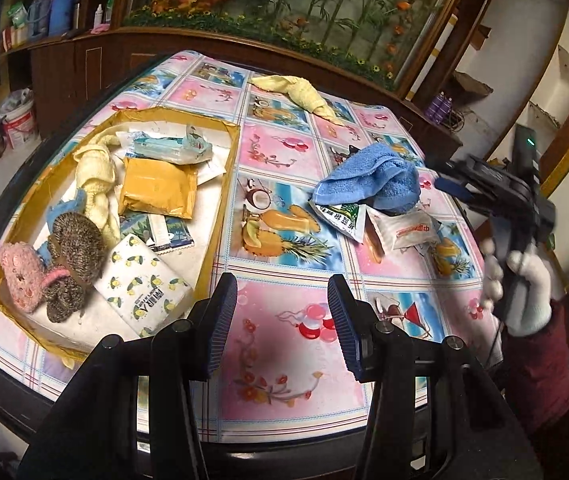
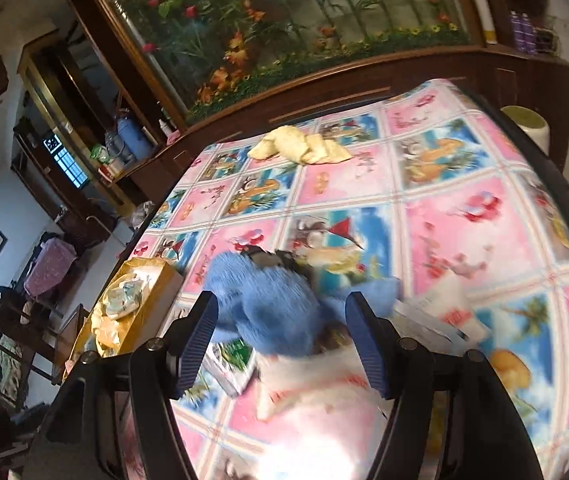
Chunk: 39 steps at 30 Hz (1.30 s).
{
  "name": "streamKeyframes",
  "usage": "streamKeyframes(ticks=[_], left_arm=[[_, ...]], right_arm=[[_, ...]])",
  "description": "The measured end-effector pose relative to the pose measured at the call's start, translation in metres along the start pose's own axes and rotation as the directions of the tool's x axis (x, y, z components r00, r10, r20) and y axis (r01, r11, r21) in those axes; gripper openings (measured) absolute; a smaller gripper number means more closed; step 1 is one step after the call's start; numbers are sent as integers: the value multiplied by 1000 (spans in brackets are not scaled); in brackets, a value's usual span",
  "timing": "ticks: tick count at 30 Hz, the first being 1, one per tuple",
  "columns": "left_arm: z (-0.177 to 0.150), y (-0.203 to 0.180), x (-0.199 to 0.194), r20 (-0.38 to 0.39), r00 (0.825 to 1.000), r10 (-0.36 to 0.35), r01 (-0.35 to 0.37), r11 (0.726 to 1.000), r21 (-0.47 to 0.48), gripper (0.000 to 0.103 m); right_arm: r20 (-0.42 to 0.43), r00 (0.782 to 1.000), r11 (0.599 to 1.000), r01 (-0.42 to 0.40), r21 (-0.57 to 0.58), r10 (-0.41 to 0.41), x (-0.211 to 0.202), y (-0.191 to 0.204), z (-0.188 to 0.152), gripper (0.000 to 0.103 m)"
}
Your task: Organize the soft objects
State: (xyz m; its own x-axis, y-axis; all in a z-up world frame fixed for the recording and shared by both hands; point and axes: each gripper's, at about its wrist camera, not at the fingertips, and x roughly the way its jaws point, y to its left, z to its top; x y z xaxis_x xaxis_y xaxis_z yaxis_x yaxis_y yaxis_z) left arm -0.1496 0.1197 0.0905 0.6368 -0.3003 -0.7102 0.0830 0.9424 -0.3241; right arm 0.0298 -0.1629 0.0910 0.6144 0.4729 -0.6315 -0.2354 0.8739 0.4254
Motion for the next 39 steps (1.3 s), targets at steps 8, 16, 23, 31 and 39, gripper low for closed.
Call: streamKeyframes(ticks=[8, 16, 23, 31, 39], left_arm=[[-4, 6, 7, -18, 999, -32, 32, 999, -3, 47], [-9, 4, 19, -50, 997, -57, 56, 998, -13, 47], [-11, -8, 24, -69, 997, -48, 49, 999, 11, 47], [-13, -17, 34, -97, 994, -55, 59, 998, 32, 47], [-14, -14, 37, -103, 994, -47, 50, 998, 25, 47]], right_arm=[[-237, 913, 939, -343, 0, 333, 34, 50, -9, 69], [-119, 962, 968, -251, -29, 246, -3, 41, -25, 70], [-10, 985, 985, -173, 1, 173, -8, 16, -43, 70], [7, 992, 991, -123, -55, 123, -20, 20, -65, 70], [98, 995, 1000, -10, -24, 12, -18, 4, -72, 70]])
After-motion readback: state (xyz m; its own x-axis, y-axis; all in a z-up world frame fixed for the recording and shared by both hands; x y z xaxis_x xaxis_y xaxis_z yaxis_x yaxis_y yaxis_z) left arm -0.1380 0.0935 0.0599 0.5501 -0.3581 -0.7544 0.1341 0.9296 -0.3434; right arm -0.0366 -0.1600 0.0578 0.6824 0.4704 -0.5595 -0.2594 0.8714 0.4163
